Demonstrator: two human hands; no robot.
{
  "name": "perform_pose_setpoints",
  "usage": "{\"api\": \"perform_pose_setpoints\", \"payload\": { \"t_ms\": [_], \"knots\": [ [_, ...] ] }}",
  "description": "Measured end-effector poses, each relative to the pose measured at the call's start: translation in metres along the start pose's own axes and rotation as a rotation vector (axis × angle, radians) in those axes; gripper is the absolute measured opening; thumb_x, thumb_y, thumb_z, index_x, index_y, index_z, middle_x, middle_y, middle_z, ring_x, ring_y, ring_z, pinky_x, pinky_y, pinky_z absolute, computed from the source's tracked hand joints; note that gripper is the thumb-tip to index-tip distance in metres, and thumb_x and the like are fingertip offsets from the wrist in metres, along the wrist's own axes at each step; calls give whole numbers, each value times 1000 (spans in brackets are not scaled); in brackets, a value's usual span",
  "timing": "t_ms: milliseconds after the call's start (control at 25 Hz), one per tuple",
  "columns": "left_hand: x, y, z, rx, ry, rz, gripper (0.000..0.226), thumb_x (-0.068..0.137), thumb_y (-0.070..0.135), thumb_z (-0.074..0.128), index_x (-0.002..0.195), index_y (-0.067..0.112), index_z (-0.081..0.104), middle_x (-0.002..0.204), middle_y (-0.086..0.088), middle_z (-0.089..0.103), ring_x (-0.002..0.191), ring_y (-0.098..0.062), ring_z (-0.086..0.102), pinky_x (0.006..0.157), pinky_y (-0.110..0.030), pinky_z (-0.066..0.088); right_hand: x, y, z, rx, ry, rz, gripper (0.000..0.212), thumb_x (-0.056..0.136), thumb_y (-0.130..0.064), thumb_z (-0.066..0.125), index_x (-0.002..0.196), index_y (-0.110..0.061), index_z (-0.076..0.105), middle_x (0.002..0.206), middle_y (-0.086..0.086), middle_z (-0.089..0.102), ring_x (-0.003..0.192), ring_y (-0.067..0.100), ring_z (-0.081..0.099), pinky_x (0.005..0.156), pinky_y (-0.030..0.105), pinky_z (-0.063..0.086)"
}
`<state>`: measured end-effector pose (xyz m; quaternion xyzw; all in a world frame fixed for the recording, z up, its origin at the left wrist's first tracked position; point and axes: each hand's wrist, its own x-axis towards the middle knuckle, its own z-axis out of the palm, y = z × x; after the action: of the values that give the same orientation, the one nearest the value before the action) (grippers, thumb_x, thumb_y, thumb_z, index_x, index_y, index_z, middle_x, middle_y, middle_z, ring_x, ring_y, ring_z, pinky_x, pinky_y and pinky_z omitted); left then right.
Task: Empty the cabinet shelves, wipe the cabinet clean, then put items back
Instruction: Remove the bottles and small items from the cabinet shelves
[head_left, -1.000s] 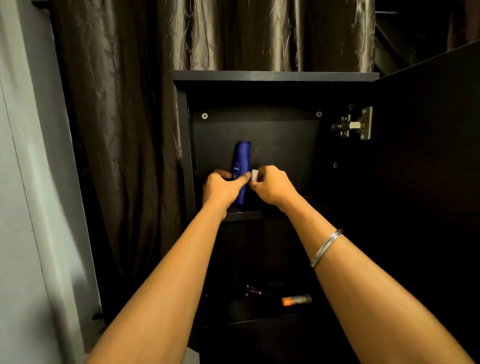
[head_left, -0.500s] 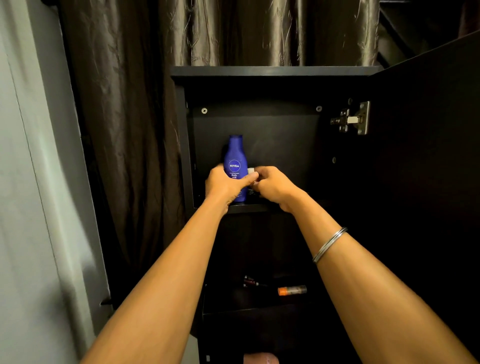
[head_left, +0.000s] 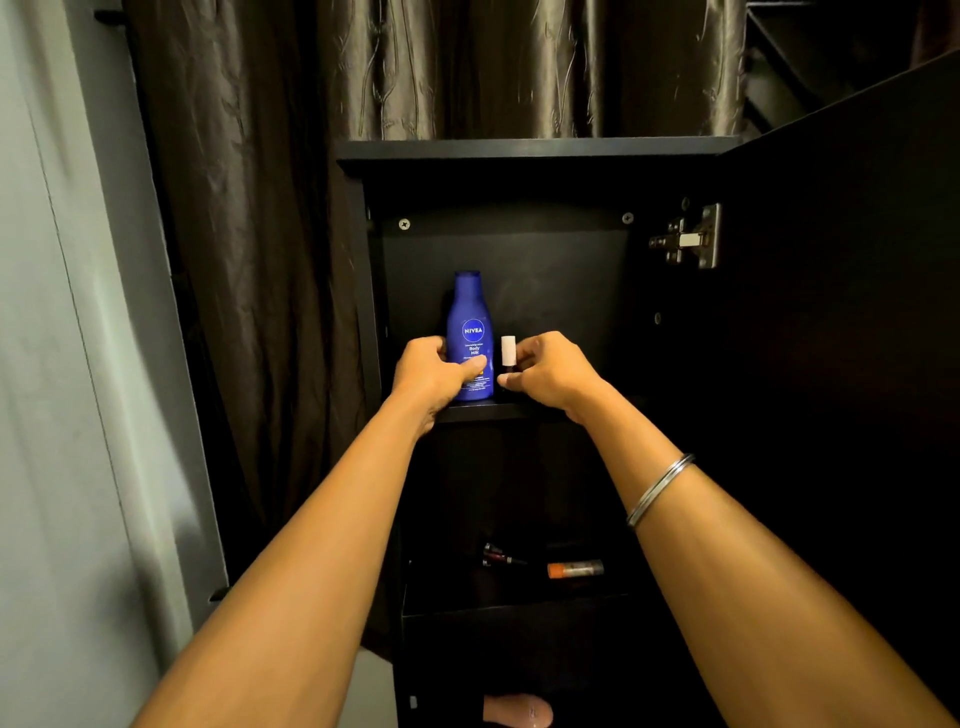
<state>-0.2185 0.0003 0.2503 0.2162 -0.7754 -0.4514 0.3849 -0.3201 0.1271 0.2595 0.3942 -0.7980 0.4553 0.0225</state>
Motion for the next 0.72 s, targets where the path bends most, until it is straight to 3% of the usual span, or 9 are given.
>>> {"api": "perform_pose_setpoints", "payload": {
  "t_ms": [200,360,600,720],
  "knots": [
    [-13,2,-3,-81,-17,9,60,79,22,83,132,6,58,124,-9,68,109,-23,67,97,-43,55,-5,8,0,180,57,6,28,86,-25,76,110,-15,65,103,2,72,100,15,67,89,39,58],
    [-37,3,-16,-148,-30,25,59,82,20,81,134,8,56,119,-2,66,109,-19,65,90,-33,55,-26,2,-2,184,101,8,20,85,-20,77,103,-19,67,94,0,72,92,14,68,86,36,57],
    [-85,-16,-50,-269,-160,60,59,81,20,81,134,11,57,120,-4,70,107,-17,68,95,-41,57,-92,-13,15,214,170,46,23,87,-19,75,108,-18,66,94,-2,71,90,10,68,73,24,52],
    [-116,-38,-64,-280,-218,45,57,80,19,82,132,11,59,118,-3,71,107,-16,69,94,-40,57,-128,-10,37,197,196,92,23,85,-19,76,106,-18,67,93,-2,72,89,10,68,74,24,52]
  ]
}}
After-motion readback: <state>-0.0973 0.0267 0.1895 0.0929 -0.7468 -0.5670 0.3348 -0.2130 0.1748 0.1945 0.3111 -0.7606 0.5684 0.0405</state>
